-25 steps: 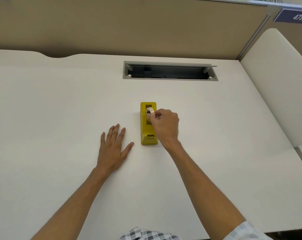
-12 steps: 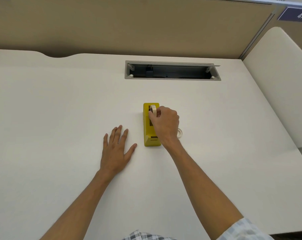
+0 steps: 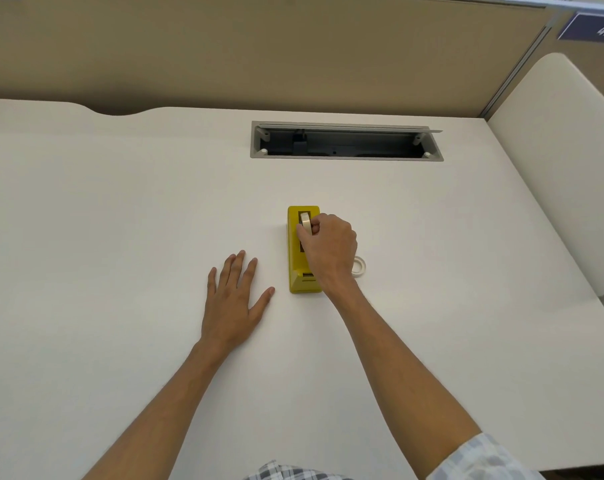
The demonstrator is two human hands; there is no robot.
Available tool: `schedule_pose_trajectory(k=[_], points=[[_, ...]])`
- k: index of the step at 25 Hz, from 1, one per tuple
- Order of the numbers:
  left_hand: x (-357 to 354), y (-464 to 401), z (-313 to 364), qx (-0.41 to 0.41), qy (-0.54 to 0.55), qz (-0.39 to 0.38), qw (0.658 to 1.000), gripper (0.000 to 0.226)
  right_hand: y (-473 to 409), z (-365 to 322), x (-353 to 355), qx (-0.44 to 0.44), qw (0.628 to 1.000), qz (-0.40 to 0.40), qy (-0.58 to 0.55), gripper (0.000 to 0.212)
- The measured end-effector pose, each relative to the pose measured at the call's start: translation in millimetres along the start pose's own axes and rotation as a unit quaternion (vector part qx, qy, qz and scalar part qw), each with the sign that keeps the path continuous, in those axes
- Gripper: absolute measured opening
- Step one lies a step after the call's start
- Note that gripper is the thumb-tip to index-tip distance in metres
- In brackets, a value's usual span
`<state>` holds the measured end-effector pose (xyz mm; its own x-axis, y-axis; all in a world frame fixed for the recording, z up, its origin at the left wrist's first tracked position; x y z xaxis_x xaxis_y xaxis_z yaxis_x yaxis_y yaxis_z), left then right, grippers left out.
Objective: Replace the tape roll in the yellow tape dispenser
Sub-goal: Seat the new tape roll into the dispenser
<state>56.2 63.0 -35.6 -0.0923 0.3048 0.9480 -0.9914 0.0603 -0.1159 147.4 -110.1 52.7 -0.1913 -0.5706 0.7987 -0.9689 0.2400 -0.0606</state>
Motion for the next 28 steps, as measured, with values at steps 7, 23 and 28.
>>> schedule_pose_trajectory(k=[7,23,28], points=[[1.0,-0.1,0.9,0.000,0.001,0.001,1.000,0.071,-4.0,-1.0,-3.4,0.000,0.999,-0.017,0.027,0.031],[2.0,0.2,1.9,0.003,0.001,-0.005,1.000,0.072,-0.1,-0.3,1.8,0.046,0.998,-0.001,0.053,0.028],[2.1,1.0,1.3,0.002,0.003,-0.004,1.000,0.073,-0.2,1.2,0.2,0.042,0.997,-0.001,0.058,0.025]])
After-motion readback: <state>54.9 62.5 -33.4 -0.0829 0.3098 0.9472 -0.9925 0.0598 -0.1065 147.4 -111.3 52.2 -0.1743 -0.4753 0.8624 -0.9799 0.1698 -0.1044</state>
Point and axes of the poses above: each hand's wrist, its own y-axis away from the middle knuckle, its own x-axis out of the back of the hand, z = x × y, the point moved 6 cm from there along -y, towards the middle knuckle, and after that the axes turned 4 degrees about -x, right-handed, at the moved point
